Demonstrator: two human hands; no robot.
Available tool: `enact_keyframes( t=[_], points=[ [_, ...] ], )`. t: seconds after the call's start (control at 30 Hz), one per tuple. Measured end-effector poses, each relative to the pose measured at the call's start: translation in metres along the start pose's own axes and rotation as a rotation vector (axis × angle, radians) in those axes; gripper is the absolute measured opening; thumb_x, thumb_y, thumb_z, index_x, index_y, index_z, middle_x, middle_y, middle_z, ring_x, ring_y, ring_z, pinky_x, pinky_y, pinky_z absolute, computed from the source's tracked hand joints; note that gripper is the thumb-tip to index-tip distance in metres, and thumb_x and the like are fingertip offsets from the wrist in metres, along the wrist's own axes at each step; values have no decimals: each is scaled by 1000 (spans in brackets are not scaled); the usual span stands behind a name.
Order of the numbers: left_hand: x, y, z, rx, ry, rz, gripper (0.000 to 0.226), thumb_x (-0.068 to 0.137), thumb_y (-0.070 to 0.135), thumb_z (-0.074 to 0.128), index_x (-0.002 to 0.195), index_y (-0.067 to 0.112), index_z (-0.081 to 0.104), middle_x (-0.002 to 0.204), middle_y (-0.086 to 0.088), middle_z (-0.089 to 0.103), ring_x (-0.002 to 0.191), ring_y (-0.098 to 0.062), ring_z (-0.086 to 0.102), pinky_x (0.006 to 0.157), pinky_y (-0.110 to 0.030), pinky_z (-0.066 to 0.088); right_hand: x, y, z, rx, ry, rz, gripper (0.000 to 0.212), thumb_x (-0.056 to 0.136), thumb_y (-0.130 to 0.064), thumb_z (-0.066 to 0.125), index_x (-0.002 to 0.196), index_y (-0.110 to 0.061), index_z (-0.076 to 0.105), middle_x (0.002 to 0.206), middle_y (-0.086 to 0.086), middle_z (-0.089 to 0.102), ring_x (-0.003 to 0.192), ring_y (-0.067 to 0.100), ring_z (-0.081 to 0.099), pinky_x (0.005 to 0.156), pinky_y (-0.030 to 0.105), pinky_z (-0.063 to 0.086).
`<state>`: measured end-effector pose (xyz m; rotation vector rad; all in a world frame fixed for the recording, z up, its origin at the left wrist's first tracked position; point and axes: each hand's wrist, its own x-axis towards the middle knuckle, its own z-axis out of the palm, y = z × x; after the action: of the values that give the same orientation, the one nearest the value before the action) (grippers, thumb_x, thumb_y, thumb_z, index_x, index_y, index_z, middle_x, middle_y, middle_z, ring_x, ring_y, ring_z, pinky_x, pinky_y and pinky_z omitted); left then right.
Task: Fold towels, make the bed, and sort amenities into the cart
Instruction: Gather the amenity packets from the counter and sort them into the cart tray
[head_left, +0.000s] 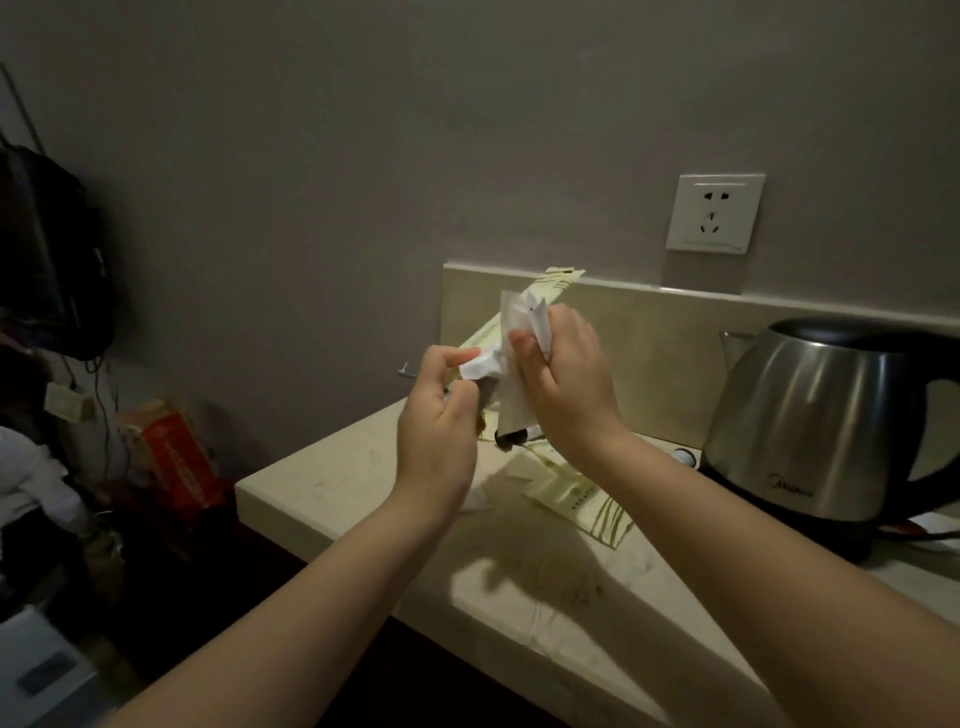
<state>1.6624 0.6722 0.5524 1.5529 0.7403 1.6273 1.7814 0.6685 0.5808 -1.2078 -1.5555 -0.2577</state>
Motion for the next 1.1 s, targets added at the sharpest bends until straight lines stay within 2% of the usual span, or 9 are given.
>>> enact_keyframes(
  t=[0.13, 0.27, 0.37, 0.47, 0.6, 0.67, 0.83, 0.97, 1.1],
  points=[
    [-5, 17, 10, -141, 4, -6, 16, 80, 24, 42, 90, 27, 54, 55, 15, 51, 52, -3, 43, 58, -31, 39, 3, -10, -3, 73, -15, 74, 22, 91, -48, 33, 79, -30, 37, 76, -10, 42, 66, 4, 43, 58, 25, 34],
    [-25, 34, 9, -169, -26, 59, 17, 94, 12, 42, 94, 25, 53, 59, 13, 53, 54, -2, 44, 55, -27, 41, -1, -23, -14, 104, 59, 28, 30, 93, -50, 32, 87, -21, 41, 82, -6, 43, 67, -1, 45, 58, 14, 35],
    [-50, 53, 5, -229, -72, 40, 26, 97, 4, 38, 96, 26, 53, 69, 14, 60, 63, -1, 53, 57, -20, 47, -14, -42, -25, 159, 123, 17, 32, 90, -58, 29, 87, -28, 40, 89, 4, 51, 72, 8, 51, 62, 28, 44],
    [-80, 75, -4, -344, -149, 28, 16, 90, 14, 46, 98, 26, 53, 86, 6, 67, 79, -11, 60, 66, -25, 51, -34, -73, -41, 269, 177, 17, 26, 88, -60, 30, 83, -35, 38, 92, 11, 55, 78, 25, 58, 65, 46, 52],
    [-135, 115, -19, -408, -176, 67, 23, 82, 18, 47, 105, 17, 51, 99, -1, 67, 87, -12, 67, 68, -23, 54, -71, -121, -76, 382, 229, 44, 27, 89, -57, 32, 81, -33, 38, 86, 11, 58, 74, 28, 60, 63, 47, 53],
    [-173, 134, -18, -298, -138, 111, 21, 89, 13, 47, 110, 12, 51, 104, 8, 66, 87, -6, 67, 67, -17, 52, -97, -141, -96, 461, 233, 114, 22, 94, -51, 35, 83, -33, 39, 82, 8, 59, 74, 26, 62, 65, 47, 54],
    [-274, 163, -13, -220, 25, -4, 16, 91, 22, 53, 106, 25, 57, 102, 11, 71, 98, -9, 66, 79, -22, 54, -170, -175, -131, 674, 148, 417, 19, 101, -33, 40, 82, -29, 43, 76, -8, 54, 70, 1, 57, 71, 27, 50],
    [-346, 190, -28, -99, 145, -124, 26, 91, 31, 42, 113, 38, 54, 114, 19, 64, 109, -3, 61, 89, -20, 52, -226, -220, -142, 884, 61, 655, 20, 100, -32, 42, 81, -29, 48, 80, -8, 59, 79, 8, 61, 74, 24, 50],
    [-405, 212, -67, -41, 217, -173, 37, 92, 29, 40, 114, 57, 46, 120, 38, 53, 116, 6, 53, 92, -18, 49, -276, -273, -146, 992, -55, 669, 19, 99, -32, 43, 81, -34, 49, 77, -15, 57, 68, -8, 59, 67, 15, 45]
  ],
)
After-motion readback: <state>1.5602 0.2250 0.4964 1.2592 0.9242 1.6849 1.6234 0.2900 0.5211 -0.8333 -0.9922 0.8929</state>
